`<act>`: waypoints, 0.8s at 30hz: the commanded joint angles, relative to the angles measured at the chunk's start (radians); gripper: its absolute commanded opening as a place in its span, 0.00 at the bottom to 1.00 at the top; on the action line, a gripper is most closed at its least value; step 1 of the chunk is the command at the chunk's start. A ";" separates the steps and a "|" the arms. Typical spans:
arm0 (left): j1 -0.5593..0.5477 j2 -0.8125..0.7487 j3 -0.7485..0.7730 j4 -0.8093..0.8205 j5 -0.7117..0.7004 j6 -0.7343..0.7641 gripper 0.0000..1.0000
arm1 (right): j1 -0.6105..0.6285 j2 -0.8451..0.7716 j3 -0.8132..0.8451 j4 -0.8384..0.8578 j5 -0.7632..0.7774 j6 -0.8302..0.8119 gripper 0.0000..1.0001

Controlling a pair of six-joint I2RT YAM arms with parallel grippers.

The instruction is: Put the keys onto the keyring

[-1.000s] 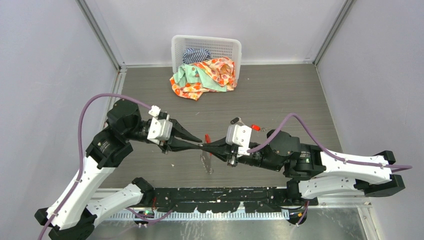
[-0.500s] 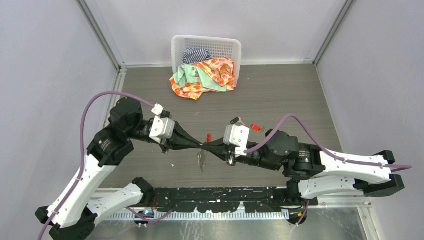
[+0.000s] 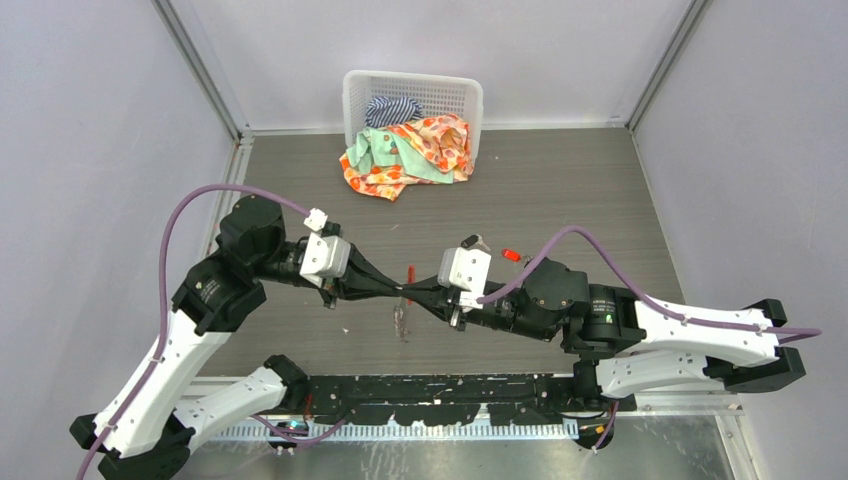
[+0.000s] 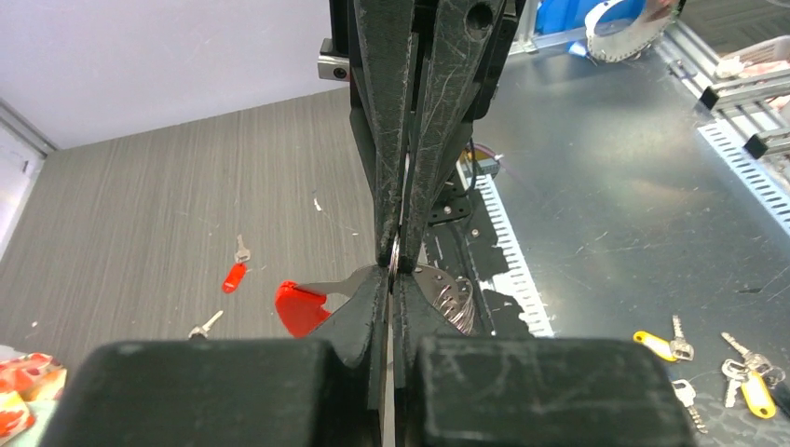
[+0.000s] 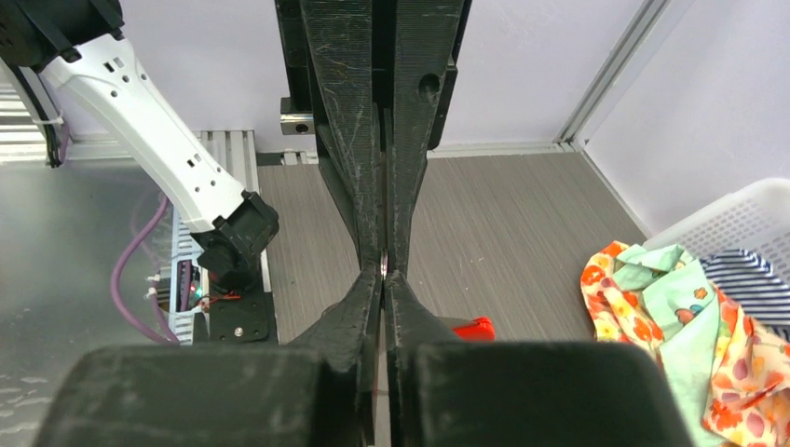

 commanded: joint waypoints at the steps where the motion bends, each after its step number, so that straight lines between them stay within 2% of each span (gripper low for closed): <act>1: -0.003 0.004 0.039 -0.058 -0.044 0.064 0.00 | 0.001 0.005 0.038 0.027 0.023 0.027 0.11; 3: -0.002 0.014 0.047 -0.097 -0.049 0.083 0.00 | 0.002 -0.001 0.030 0.037 0.030 0.042 0.20; 9: -0.003 0.021 0.039 -0.097 -0.057 0.077 0.00 | 0.002 -0.025 0.013 0.037 0.054 0.079 0.30; 18: -0.001 0.020 0.010 -0.070 -0.070 0.065 0.00 | 0.001 -0.139 -0.044 0.011 0.153 0.170 0.50; 21: -0.001 0.024 0.011 -0.058 -0.082 0.060 0.00 | 0.002 -0.184 -0.062 -0.025 0.223 0.218 0.56; 24: 0.003 0.022 0.004 -0.058 -0.091 0.061 0.00 | 0.002 -0.253 -0.117 -0.075 0.367 0.280 0.62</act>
